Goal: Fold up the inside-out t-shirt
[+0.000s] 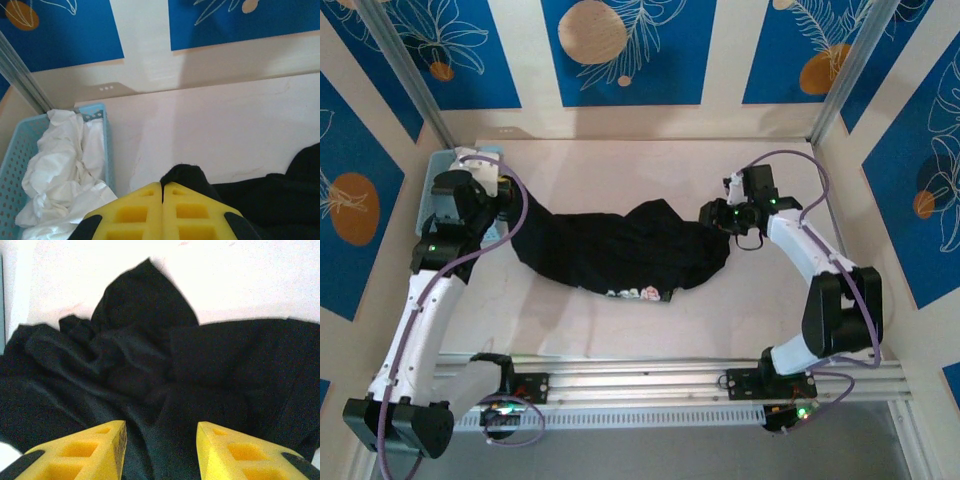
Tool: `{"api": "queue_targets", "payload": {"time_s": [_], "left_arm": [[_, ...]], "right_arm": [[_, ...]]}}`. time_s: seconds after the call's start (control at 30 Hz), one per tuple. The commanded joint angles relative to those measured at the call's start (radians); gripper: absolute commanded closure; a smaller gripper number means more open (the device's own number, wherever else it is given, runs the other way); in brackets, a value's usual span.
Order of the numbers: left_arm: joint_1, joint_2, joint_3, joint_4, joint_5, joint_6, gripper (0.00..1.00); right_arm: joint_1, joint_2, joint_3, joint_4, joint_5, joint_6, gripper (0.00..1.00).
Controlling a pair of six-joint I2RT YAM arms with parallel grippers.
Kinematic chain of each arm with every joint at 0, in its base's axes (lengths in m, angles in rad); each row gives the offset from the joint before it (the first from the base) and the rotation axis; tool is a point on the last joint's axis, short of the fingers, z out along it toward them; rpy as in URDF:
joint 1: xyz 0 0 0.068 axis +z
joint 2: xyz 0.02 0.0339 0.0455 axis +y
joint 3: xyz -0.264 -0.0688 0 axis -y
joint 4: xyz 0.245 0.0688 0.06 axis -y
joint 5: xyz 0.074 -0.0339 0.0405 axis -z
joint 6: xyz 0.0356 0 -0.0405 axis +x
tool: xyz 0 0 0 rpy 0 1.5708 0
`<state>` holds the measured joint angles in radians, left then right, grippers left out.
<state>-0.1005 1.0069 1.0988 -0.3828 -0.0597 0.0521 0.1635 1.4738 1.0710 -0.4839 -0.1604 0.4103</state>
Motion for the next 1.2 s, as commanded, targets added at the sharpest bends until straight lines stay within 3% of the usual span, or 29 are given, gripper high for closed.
{"api": "queue_targets", "payload": {"time_s": [0.0,0.23,0.33,0.37,0.43,0.53,0.6,0.87,1.17], "left_arm": [[0.012,-0.026,-0.009,0.042,0.046,-0.009,1.00],[0.012,-0.017,-0.021,0.061,0.105,-0.040,1.00],[0.013,-0.018,-0.028,0.068,0.114,-0.042,1.00],[0.012,-0.020,-0.031,0.071,0.116,-0.044,1.00],[0.012,-0.023,-0.028,0.070,0.117,-0.047,1.00],[0.011,-0.034,-0.021,0.074,0.124,-0.060,1.00],[0.012,-0.046,-0.014,0.076,0.134,-0.077,1.00],[0.012,-0.111,0.062,0.090,0.133,-0.139,1.00],[0.012,-0.127,0.304,0.052,-0.033,-0.054,1.00]], "right_arm": [[0.049,-0.062,-0.092,-0.070,0.047,-0.009,0.58],[0.124,-0.033,-0.230,0.018,0.098,0.060,0.56],[0.125,-0.004,-0.236,0.108,0.051,0.062,0.56],[0.122,0.012,-0.230,0.141,0.030,0.064,0.59],[0.117,0.013,-0.207,0.175,0.005,0.063,0.77],[0.116,-0.089,-0.189,0.182,0.029,0.038,0.95],[0.106,-0.196,-0.163,0.139,0.042,0.009,1.00],[0.086,-0.496,0.107,-0.116,0.073,-0.104,1.00],[0.082,-0.534,0.427,-0.315,0.124,-0.178,1.00]]}}
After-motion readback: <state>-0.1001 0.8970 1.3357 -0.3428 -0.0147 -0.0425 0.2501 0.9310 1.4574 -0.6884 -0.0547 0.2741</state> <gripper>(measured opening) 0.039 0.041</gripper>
